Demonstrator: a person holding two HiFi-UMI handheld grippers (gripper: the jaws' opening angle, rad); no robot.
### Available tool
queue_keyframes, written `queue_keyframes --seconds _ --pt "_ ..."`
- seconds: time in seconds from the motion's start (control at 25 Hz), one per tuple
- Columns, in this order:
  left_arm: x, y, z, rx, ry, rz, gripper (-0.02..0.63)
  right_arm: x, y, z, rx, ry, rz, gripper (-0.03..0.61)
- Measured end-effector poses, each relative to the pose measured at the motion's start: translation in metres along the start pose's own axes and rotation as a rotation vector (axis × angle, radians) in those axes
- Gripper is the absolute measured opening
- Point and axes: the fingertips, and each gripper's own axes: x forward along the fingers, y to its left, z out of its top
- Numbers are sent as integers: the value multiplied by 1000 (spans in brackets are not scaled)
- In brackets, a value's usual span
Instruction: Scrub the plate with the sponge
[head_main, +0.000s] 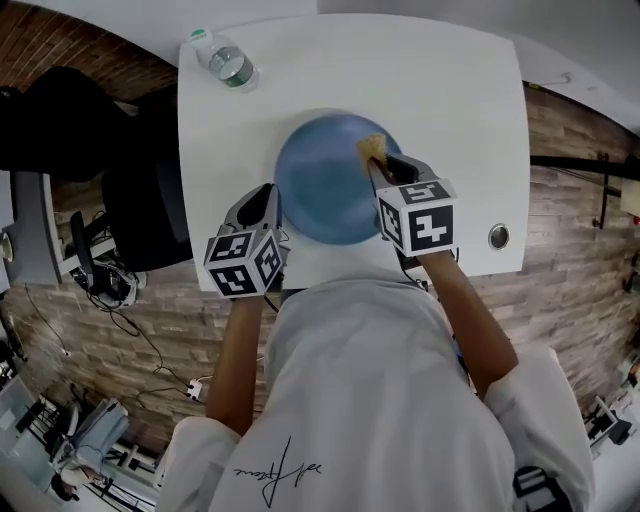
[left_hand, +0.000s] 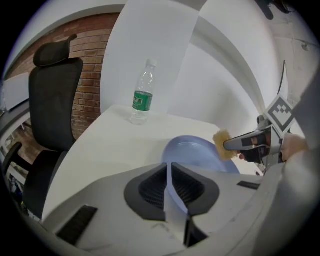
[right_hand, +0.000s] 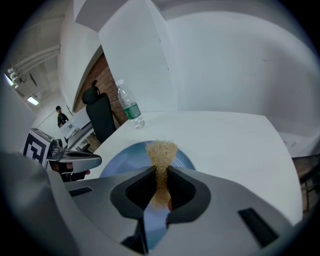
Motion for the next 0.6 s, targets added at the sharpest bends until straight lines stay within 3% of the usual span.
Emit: queue_keyframes --seconds 0.12,0.6 --pt "8 2 -4 -28 18 -10 98 7 -2 -1 0 17 -10 46" --pt "30 13 -15 -109 60 -30 94 34 -8 -2 15 55 -55 46"
